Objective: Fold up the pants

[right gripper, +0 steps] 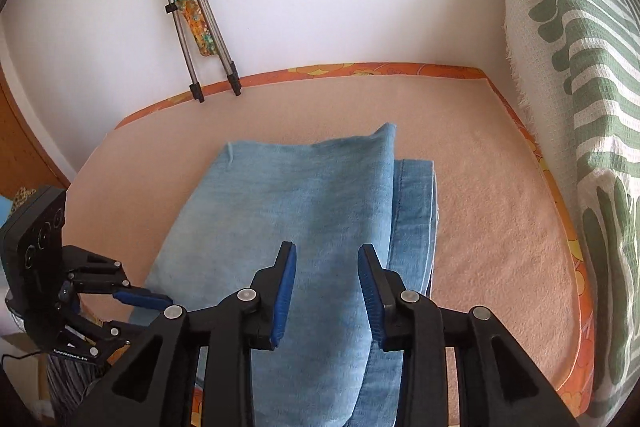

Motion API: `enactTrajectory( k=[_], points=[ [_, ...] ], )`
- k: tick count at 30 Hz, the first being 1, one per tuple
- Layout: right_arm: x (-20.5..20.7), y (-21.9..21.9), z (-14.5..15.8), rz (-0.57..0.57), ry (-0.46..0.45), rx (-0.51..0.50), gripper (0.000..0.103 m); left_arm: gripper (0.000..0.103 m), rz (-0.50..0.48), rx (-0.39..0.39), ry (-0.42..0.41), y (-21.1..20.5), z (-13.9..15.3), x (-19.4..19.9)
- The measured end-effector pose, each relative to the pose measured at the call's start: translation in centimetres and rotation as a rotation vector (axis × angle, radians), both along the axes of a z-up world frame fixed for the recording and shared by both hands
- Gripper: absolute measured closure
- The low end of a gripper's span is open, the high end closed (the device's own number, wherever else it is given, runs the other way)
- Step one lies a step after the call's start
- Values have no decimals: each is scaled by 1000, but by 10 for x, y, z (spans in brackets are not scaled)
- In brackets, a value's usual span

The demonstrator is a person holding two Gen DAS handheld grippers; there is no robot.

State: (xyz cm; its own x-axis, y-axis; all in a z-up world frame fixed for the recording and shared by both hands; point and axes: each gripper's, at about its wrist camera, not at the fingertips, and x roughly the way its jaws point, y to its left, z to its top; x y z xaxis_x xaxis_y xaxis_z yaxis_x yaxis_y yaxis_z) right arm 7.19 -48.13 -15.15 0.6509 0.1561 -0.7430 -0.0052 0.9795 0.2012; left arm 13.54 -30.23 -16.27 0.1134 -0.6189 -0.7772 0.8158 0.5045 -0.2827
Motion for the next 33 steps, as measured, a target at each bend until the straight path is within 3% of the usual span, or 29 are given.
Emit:
enactTrajectory(
  k=[4,7,9,11,14,16,17,18,21,25,28,30,33],
  points=[
    [-27,10,-39,-21,92,-61,74,73,8,6,5,4,2,-2],
    [-51,-12,-50,-99,81,82,71,73,19,6,5,8,4,-4],
    [-64,-25,-48,-151,46,136,57,72,36,-9,14,13,7,-2],
    [-70,-33,-48,-164,32,171,51,70,65,-24,17,19,11,0],
    [-64,-34,-56,-143,88,205,52,65,119,-50,24,31,16,7],
    [-59,-30,-60,-147,123,209,67,65,151,-54,19,37,19,10],
    [-58,-26,-59,-127,125,225,84,65,161,-54,19,40,20,10],
    [-57,-22,-55,-112,130,230,91,65,166,-54,21,43,20,10],
    [-60,-7,-42,-85,119,106,95,65,203,-39,10,49,22,15],
    [-58,-2,-54,-83,189,8,95,58,294,-55,39,60,20,32],
    [-61,-4,-36,-77,129,-18,85,53,337,-70,65,62,19,45],
    [-59,-9,-22,-96,70,-24,57,51,357,-66,84,60,18,53],
    [-47,-17,-9,-120,14,-28,37,50,392,-80,113,57,16,64]
  ],
)
